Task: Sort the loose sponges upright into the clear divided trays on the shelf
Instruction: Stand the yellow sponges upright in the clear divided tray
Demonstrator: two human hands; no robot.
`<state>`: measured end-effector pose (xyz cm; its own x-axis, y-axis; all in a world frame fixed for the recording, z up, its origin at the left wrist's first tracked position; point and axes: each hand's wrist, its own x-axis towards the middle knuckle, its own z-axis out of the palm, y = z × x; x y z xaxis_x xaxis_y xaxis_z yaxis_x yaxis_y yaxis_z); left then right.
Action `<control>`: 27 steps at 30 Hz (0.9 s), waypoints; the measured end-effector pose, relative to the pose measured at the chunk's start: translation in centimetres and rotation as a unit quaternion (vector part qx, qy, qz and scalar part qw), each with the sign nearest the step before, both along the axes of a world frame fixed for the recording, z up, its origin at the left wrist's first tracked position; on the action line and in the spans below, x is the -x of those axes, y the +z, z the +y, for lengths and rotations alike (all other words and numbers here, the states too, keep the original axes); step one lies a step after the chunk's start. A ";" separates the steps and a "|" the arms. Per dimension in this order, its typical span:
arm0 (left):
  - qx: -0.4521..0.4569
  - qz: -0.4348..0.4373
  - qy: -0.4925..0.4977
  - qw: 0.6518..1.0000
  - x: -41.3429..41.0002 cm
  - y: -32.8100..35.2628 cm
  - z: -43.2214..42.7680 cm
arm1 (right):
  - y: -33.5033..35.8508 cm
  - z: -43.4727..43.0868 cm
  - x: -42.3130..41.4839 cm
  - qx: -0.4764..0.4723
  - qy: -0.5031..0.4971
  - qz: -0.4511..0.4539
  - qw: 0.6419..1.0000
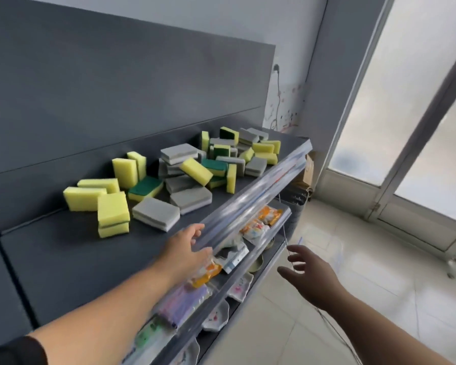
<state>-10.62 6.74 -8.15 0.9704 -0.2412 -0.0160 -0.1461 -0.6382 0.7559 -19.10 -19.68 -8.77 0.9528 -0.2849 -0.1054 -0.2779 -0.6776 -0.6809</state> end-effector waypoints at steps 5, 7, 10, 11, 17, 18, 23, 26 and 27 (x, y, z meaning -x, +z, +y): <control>-0.002 -0.032 0.037 0.999 -9.4 2.5 0.3 | 1.9 0.5 -10.7 -0.024 0.010 -0.029 0.999; 0.024 -0.018 0.080 0.996 -12.3 2.8 0.1 | 2.3 0.6 -14.2 -0.030 0.016 -0.043 0.999; 0.071 0.018 0.151 0.986 -15.6 2.7 -0.8 | 2.6 0.6 -18.7 -0.024 0.045 -0.048 0.998; 0.078 0.027 0.170 0.982 -16.4 2.5 -1.1 | 2.7 0.4 -20.1 -0.015 0.058 -0.048 0.997; 0.154 0.073 0.264 0.949 -20.0 1.3 -3.1 | 3.5 -0.9 -28.2 0.106 0.224 -0.078 0.966; 0.172 0.075 0.281 0.941 -20.4 1.3 -3.5 | 3.6 -1.1 -29.5 0.125 0.268 -0.093 0.951; 0.227 0.092 0.365 0.898 -21.8 1.0 -6.0 | 3.2 -1.9 -35.3 0.245 0.449 -0.145 0.847; 0.244 0.087 0.402 0.878 -22.0 0.6 -7.3 | 2.3 -2.4 -37.5 0.254 0.501 -0.167 0.810; 0.251 0.080 0.416 0.870 -22.0 0.6 -7.7 | 2.1 -2.6 -37.9 0.240 0.505 -0.176 0.810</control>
